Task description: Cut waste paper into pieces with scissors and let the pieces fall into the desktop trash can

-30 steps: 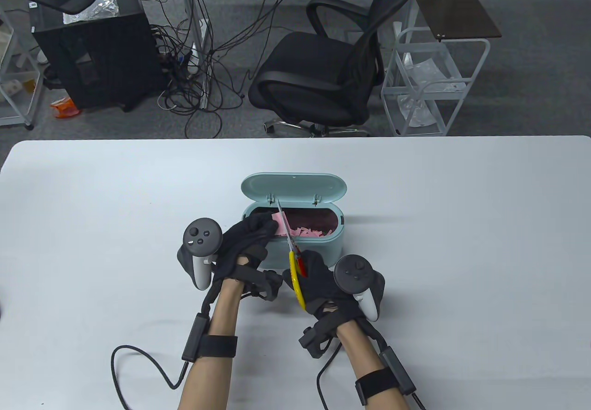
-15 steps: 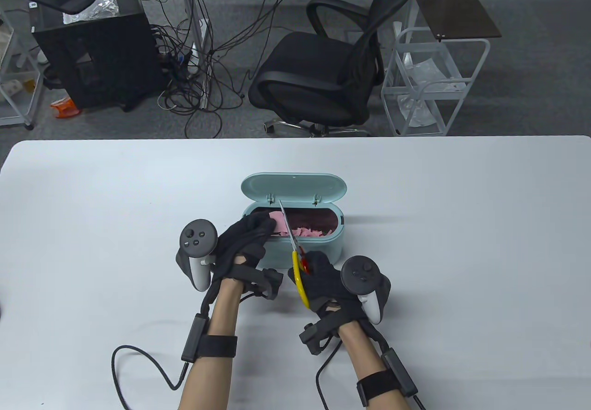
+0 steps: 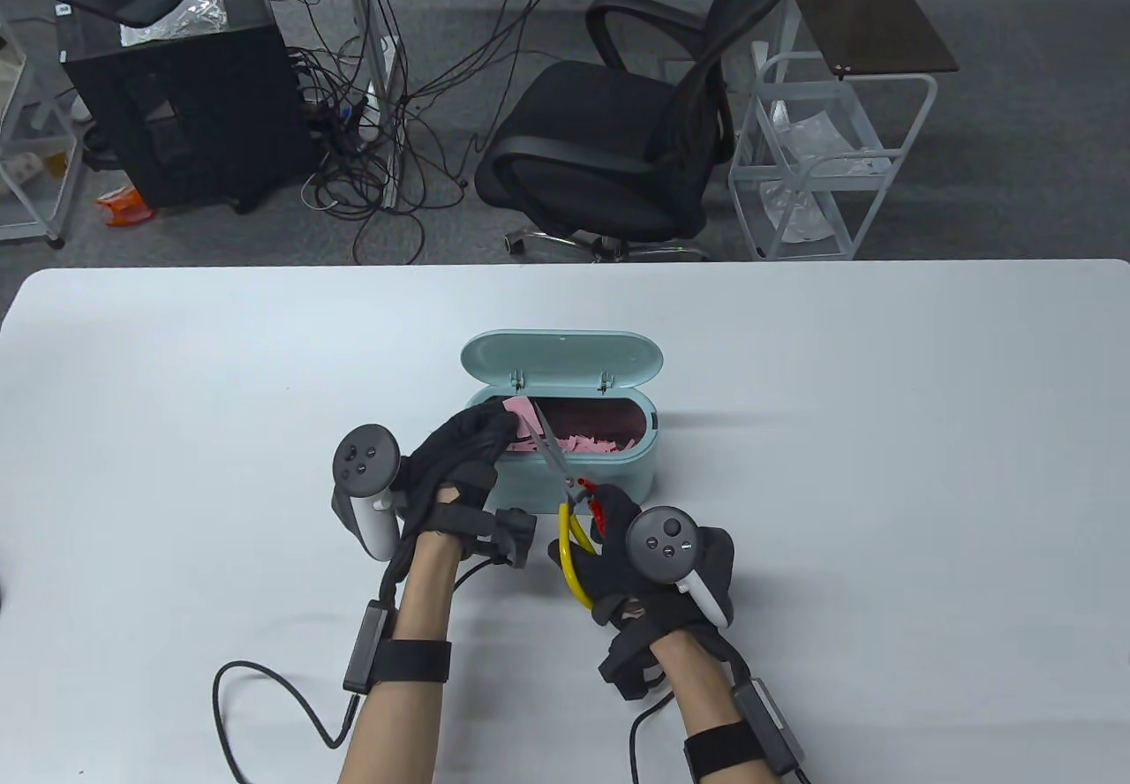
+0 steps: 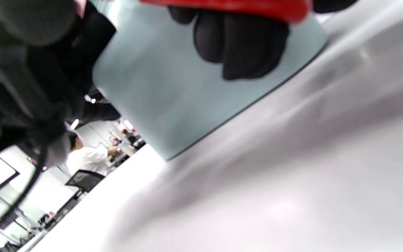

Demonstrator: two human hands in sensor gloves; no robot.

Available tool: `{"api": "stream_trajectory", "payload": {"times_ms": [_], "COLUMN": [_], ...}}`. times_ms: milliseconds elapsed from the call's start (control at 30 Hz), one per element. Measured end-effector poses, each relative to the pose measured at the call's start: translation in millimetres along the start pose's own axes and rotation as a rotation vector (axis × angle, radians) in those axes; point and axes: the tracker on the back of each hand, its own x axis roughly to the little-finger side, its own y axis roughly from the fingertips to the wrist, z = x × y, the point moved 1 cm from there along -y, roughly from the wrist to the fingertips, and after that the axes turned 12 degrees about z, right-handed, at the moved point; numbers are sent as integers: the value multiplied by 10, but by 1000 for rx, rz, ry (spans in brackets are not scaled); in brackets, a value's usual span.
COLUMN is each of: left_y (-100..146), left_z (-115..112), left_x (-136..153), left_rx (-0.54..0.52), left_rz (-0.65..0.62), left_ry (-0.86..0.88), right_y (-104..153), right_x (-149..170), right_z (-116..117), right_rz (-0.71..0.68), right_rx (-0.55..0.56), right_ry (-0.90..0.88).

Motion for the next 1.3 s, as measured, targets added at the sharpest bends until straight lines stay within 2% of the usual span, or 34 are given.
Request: {"api": "stream_trajectory", "payload": {"times_ms": [167, 367, 733, 1033, 1300], "left_y": [1, 2, 16, 14, 18], "left_z": [-4, -15, -23, -21, -36], "left_x": [-4, -23, -26, -28, -40], "left_rx": [-2, -17, -14, -9, -13], "left_rz": [-6, -16, -14, -15, -32], "left_ry": [-14, -70, -59, -60, -96], "right_y": [-15, -56, -85, -80, -65], "right_x": [-40, -67, -141, -141, -126], "right_z": [4, 5, 38, -24, -44], "right_rz": [-4, 11, 0, -21, -27], "right_rx": [17, -15, -28, 37, 26], "right_ry": [-30, -94, -157, -227, -280]}}
